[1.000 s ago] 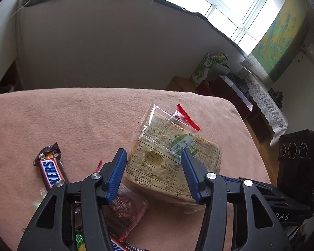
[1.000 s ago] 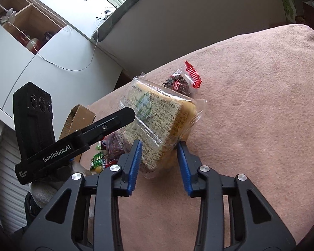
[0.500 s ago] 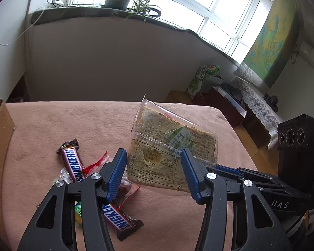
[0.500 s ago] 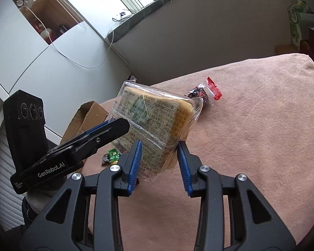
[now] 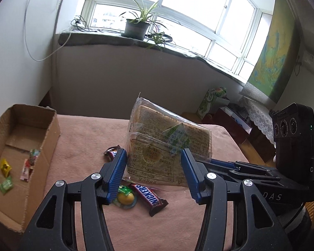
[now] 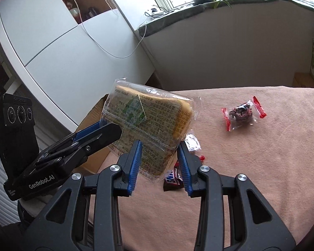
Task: Organize snacks
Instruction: 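Carry the bread loaf over the cardboard box and lower it in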
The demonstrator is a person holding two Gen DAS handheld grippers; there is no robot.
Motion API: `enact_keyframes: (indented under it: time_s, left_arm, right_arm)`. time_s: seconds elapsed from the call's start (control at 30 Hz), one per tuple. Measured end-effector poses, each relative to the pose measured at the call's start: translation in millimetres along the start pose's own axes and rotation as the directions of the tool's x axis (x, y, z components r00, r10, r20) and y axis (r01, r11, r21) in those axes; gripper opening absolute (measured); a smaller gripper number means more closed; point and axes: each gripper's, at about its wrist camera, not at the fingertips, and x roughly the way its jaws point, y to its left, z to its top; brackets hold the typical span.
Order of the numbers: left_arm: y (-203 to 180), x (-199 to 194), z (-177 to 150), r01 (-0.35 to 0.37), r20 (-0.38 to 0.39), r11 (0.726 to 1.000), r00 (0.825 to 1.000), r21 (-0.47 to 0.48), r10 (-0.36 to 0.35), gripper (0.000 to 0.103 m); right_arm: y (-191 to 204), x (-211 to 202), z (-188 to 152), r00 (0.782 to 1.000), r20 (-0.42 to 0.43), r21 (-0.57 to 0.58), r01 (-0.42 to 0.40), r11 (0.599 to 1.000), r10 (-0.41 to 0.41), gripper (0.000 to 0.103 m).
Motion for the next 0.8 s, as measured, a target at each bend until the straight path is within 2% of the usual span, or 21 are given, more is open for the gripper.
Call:
enact_keyframes:
  time_s: [0.43, 0.8]
  left_arm:
    - [73.3, -62.3, -4.5, -0.093, 0.1, 0.989, 0.989, -0.118, 0.105, 0.052]
    - [119.8, -89.7, -12.1, -0.189, 0.124, 0.964, 0.969, -0.186, 0.214, 0.052]
  right_arm:
    - [87.0, 54.6, 19.1, 0.995, -0.047, -0.132, -0.099, 0.986, 0.094, 0.037]
    - [135.2, 99.8, 29.5, 0.985, -0.105, -0.222, -0.155, 0.963, 0.134, 0.037]
